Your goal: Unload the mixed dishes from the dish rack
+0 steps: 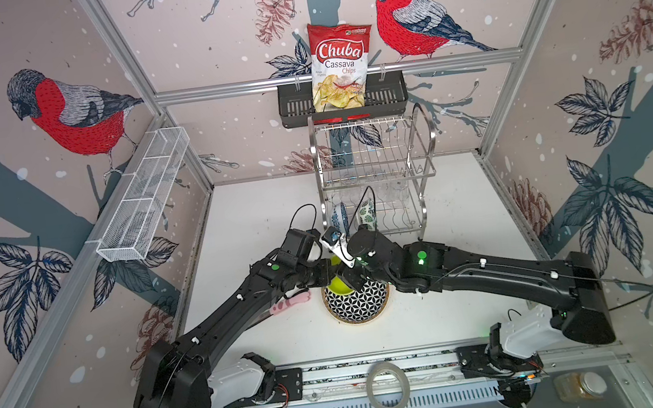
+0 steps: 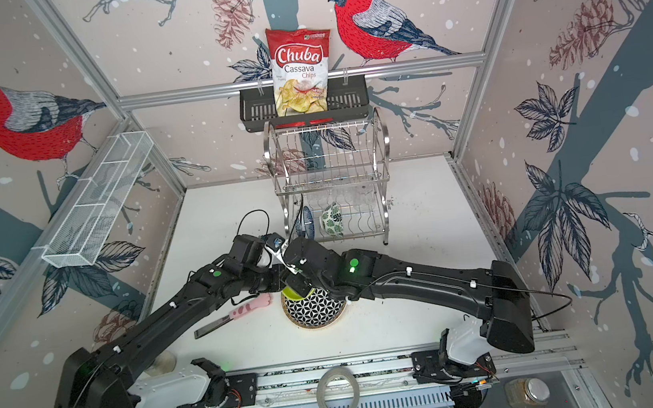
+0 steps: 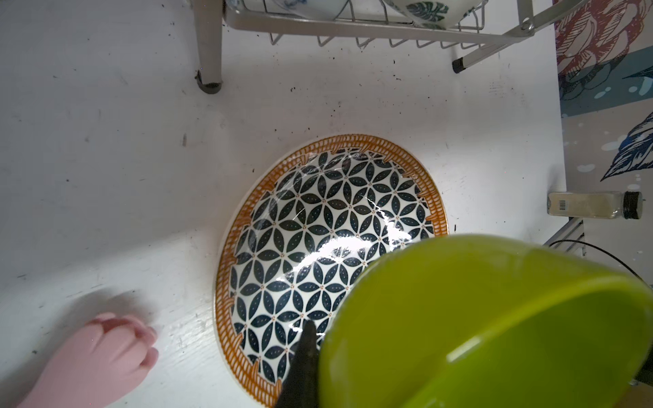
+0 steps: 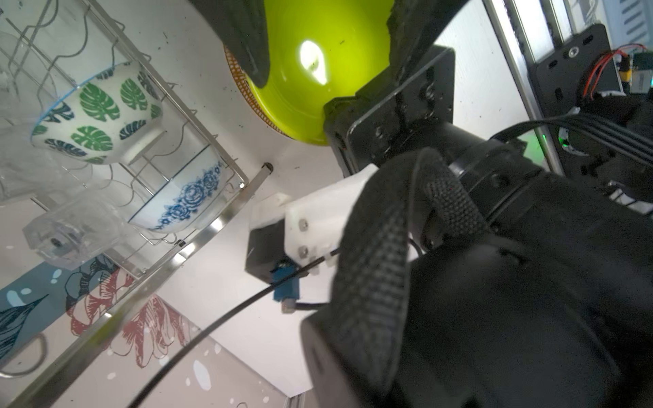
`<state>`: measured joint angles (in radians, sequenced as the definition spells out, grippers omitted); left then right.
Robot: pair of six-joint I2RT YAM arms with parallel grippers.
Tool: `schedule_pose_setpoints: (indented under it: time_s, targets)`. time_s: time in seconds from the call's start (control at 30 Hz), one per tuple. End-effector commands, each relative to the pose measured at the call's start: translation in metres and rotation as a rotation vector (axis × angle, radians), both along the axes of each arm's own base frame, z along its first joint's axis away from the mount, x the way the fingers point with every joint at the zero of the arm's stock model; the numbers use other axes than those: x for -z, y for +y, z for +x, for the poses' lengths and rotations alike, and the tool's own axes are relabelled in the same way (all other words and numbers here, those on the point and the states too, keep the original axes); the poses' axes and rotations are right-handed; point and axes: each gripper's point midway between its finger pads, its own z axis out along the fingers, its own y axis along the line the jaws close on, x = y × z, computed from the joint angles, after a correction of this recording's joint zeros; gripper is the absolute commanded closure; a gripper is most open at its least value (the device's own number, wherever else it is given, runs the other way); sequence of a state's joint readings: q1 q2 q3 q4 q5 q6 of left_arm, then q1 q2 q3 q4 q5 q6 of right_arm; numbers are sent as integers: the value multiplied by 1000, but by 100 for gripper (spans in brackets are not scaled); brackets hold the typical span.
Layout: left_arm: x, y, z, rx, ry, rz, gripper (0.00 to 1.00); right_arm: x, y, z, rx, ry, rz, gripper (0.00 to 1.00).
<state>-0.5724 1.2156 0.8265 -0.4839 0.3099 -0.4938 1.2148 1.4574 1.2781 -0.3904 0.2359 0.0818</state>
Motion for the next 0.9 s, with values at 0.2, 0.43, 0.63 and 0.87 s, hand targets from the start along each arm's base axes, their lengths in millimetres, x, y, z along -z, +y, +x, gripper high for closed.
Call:
schedule_pose_setpoints:
  time_s: [0.2,0.43,0.63,0.87]
  targets:
    - [-11,1,11,-24,-45,14,100,-4,-48,47,263,86,106,43]
    - [-17,3,16,-28,-56,38,100,18,-30,52,245,215,81,42]
    - [-25,5,17,-18,-81,53,100,63,-18,58,284,278,-108,52]
    - [-26,5,16,-7,-101,47,100,69,3,52,267,265,-121,74]
